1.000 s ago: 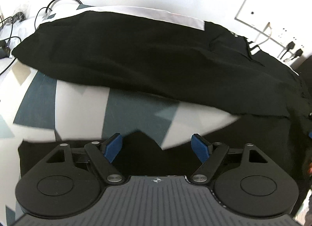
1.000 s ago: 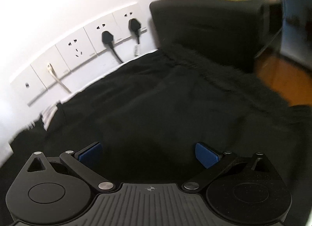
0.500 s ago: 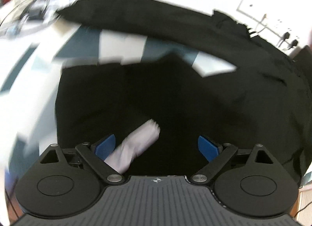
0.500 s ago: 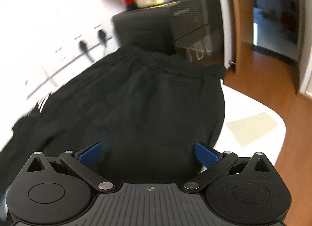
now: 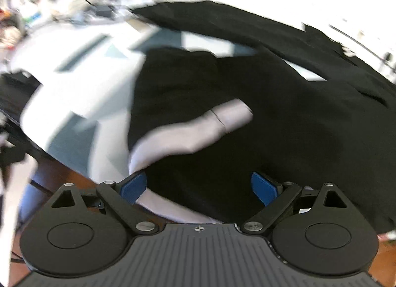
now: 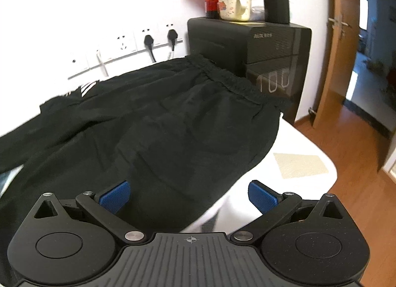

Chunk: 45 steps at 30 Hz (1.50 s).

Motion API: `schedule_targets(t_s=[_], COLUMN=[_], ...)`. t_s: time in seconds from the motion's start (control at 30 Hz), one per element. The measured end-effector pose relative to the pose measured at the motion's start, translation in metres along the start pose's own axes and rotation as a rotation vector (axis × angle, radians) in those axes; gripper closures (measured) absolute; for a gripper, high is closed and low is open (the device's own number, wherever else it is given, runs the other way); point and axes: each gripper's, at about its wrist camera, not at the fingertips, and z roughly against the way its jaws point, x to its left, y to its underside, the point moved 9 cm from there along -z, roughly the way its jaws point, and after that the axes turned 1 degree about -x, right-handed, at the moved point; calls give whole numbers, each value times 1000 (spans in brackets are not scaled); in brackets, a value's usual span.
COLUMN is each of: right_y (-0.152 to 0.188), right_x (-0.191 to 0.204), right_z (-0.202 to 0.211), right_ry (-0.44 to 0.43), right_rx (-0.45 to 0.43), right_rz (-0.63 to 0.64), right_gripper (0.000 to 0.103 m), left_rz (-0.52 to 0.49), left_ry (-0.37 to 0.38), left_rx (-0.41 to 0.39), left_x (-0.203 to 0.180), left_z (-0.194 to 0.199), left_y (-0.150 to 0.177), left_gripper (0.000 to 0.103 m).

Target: Fold clothes

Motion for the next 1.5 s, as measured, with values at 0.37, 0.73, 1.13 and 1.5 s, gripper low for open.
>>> schedule_targets(t_s=[0.37,0.73,1.13,1.5], right_y=[26,31,16,22], right_x=[22,38,-3,-28], right_z=[-22,-7,-11,-21], right_ry=[-78,-71,-32,-47], right_rx=[117,119,116,132], right_rz=[-131,-148,-259,-330], right_gripper=[1,1,1,1], left_rz=[83,266,545,626], left_ry=[-177,44,283,206], left_rx=[-72,33,92,134], left_x=[43,38,18,37], left_z=[-39,17,10,13], left_y=[-45,-18,9,26], left_gripper=[69,30,52,50])
